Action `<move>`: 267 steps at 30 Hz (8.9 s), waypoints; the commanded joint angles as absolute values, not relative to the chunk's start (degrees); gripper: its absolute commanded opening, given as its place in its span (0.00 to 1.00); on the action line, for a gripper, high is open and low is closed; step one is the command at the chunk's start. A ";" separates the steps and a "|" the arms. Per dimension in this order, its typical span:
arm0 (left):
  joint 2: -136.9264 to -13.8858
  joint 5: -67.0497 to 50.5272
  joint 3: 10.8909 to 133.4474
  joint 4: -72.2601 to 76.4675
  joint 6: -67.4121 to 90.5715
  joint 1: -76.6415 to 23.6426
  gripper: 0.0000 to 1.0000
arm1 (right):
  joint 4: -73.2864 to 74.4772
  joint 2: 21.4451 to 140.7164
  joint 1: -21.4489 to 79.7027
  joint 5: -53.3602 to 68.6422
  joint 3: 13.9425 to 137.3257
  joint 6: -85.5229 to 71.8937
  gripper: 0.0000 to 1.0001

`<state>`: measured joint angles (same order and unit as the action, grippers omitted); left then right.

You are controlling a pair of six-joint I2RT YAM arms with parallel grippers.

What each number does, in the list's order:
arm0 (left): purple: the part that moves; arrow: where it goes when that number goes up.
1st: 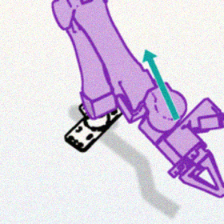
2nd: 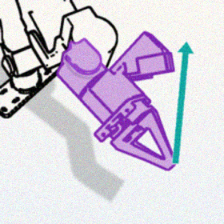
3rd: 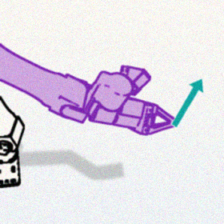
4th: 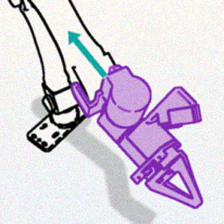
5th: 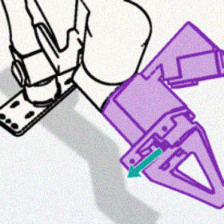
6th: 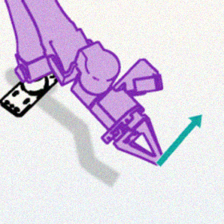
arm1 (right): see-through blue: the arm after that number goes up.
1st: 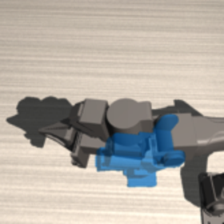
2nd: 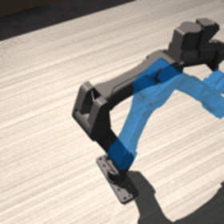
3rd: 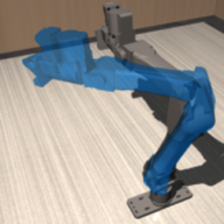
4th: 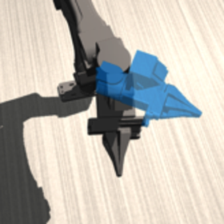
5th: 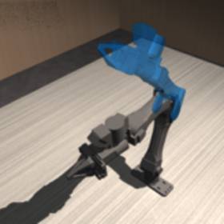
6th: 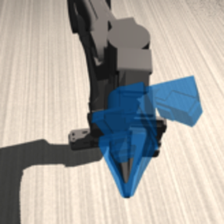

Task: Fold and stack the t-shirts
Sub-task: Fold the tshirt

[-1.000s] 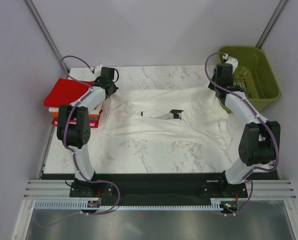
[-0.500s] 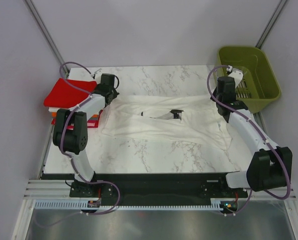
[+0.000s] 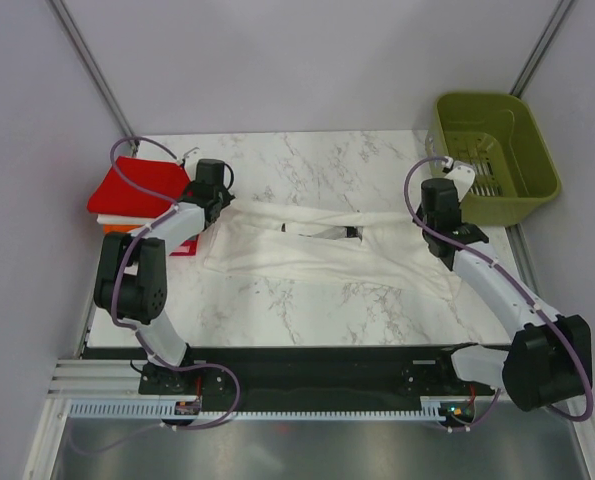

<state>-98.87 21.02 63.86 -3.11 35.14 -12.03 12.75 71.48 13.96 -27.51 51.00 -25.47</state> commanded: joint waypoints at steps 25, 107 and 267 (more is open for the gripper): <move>-88.25 23.20 45.89 9.40 42.19 -12.04 0.26 | 10.72 39.31 14.77 -25.93 22.94 -39.82 0.45; -118.38 -2.46 84.81 -1.49 31.82 -39.11 0.54 | 28.20 57.89 11.16 -5.11 32.71 -35.77 0.28; -134.38 -6.50 99.31 -14.50 46.23 -22.42 0.02 | 13.89 144.49 5.62 7.21 116.19 -35.59 0.04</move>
